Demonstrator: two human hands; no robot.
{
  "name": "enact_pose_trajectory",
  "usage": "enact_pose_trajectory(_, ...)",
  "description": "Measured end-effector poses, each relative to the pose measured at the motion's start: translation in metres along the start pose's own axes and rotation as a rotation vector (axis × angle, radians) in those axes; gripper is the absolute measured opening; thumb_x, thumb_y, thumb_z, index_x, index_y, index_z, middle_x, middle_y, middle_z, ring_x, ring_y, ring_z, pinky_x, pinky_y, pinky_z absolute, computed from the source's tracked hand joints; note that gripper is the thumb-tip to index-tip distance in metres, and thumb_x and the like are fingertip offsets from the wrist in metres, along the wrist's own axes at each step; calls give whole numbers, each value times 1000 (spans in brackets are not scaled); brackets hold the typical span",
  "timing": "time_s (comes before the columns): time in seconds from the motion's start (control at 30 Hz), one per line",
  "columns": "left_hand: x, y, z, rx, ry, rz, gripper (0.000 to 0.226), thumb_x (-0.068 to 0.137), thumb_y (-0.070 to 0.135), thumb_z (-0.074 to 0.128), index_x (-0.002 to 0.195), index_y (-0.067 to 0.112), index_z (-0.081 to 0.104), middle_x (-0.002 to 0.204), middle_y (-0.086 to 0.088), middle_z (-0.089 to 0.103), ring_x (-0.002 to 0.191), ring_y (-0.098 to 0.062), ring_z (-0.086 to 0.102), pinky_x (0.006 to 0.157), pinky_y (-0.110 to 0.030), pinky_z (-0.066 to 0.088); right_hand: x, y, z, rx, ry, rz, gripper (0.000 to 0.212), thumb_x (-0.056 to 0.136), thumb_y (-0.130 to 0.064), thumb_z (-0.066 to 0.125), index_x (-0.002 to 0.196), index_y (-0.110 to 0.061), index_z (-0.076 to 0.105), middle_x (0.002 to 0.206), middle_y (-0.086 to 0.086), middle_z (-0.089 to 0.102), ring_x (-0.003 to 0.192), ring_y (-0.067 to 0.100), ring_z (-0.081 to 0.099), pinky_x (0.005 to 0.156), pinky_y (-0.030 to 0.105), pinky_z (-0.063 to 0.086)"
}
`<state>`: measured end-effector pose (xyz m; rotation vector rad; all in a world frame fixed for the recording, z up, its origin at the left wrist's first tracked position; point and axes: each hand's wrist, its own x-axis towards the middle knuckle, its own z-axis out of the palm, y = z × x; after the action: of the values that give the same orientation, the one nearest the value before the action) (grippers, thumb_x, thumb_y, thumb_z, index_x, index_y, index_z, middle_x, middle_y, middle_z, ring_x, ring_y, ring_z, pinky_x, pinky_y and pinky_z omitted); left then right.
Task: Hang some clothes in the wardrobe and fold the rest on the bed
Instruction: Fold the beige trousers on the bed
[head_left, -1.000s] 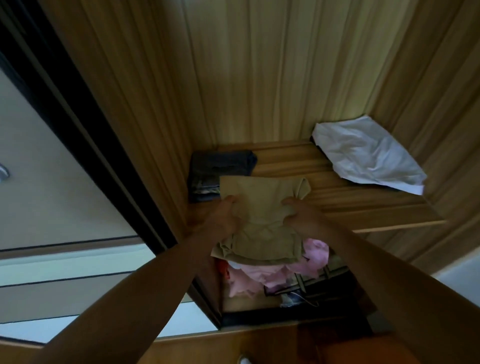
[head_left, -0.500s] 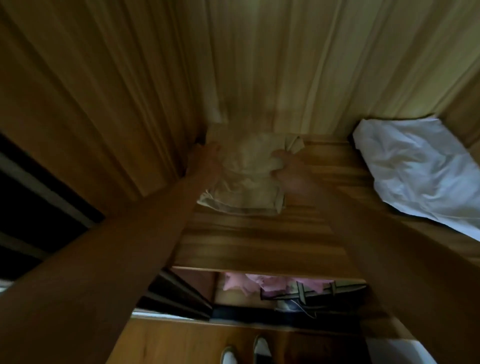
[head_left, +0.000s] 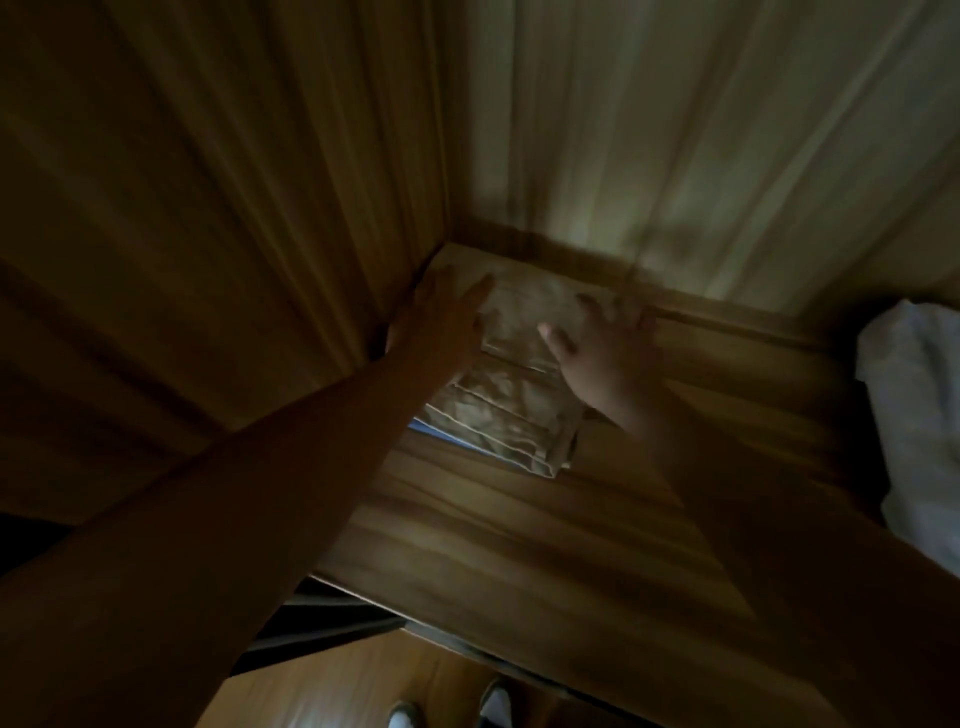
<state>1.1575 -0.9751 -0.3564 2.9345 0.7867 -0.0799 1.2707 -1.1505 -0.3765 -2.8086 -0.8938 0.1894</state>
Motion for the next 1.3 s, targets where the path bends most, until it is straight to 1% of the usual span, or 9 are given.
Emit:
enact_pose_trajectory(0.07, 6, -8, 11, 43, -29, 88, 60, 106, 40, 32, 161, 30, 9, 167, -13, 12, 153, -35, 9, 121, -51, 22, 11, -16, 11, 57, -82, 12, 82, 90, -81, 18, 158, -34, 15, 166, 20, 8, 151, 47, 3, 119, 65, 7)
enact_pose_trajectory(0.17, -2, -21, 34, 95, -14, 73, 60, 105, 44, 24, 161, 20, 19, 166, -15, 15, 154, -35, 9, 124, -49, 14, 11, -35, 45, 168, -166, 92, 82, 92, -78, 24, 159, -35, 3, 167, 14, -17, 149, 50, -15, 115, 73, 2)
enact_pose_trajectory(0.5, 4, -27, 46, 131, 131, 193, 62, 103, 34, 19, 147, -1, 45, 156, -24, 36, 150, -34, 26, 125, -42, 16, 26, -40, 84, 243, -46, 128, 96, 77, -85, 20, 158, -35, 6, 167, 7, -14, 149, 51, -15, 112, 75, 5)
enact_pose_trajectory(0.67, 16, -25, 42, 268, -17, 247, 57, 109, 29, 15, 155, -4, 24, 163, -26, 20, 154, -38, 8, 125, -45, 2, 32, -28, 67, 177, -208, -36, 102, 78, -87, 14, 161, -30, -4, 165, 18, -22, 146, 49, -29, 114, 72, -8)
enact_pose_trajectory(0.83, -32, -18, 30, 314, -48, 194, 55, 106, 24, 12, 153, 4, 31, 165, -21, 15, 151, -43, 10, 123, -51, 9, -26, -3, 42, 194, -55, -116, 73, 96, -69, 34, 159, -35, 19, 167, 15, 4, 151, 47, 4, 118, 64, 22)
enact_pose_trajectory(0.97, -101, -15, 23, 133, -35, 4, 55, 106, 34, 17, 159, 18, 22, 166, -10, 16, 153, -27, 13, 122, -37, 12, -84, 6, 16, 171, -118, -149, 59, 100, -55, 43, 151, -28, 36, 149, 12, 40, 130, 36, 49, 100, 48, 48)
enact_pose_trajectory(1.07, -165, -11, 23, -125, -125, -69, 57, 103, 39, 44, 156, 20, 34, 166, -11, 16, 154, -26, 14, 121, -35, 21, -137, 3, 1, 32, -119, -157, 48, 94, -52, 54, 136, -28, 48, 138, 9, 46, 121, 33, 53, 91, 45, 52)
enact_pose_trajectory(1.2, -262, -21, 22, -312, -140, -17, 45, 95, 41, 54, 133, 19, 63, 139, -7, 59, 135, -21, 48, 112, -30, 34, -212, -27, -16, -46, -153, -222, 53, 89, -55, 60, 134, -28, 53, 140, 8, 47, 120, 31, 54, 94, 42, 50)
enact_pose_trajectory(1.3, -338, -41, 19, -423, -171, -60, 26, 94, 31, 59, 115, 20, 70, 122, -11, 68, 117, -28, 62, 98, -33, 48, -270, -58, -26, 30, -283, -294, 49, 89, -53, 65, 127, -23, 62, 125, 3, 64, 112, 23, 62, 91, 31, 47)
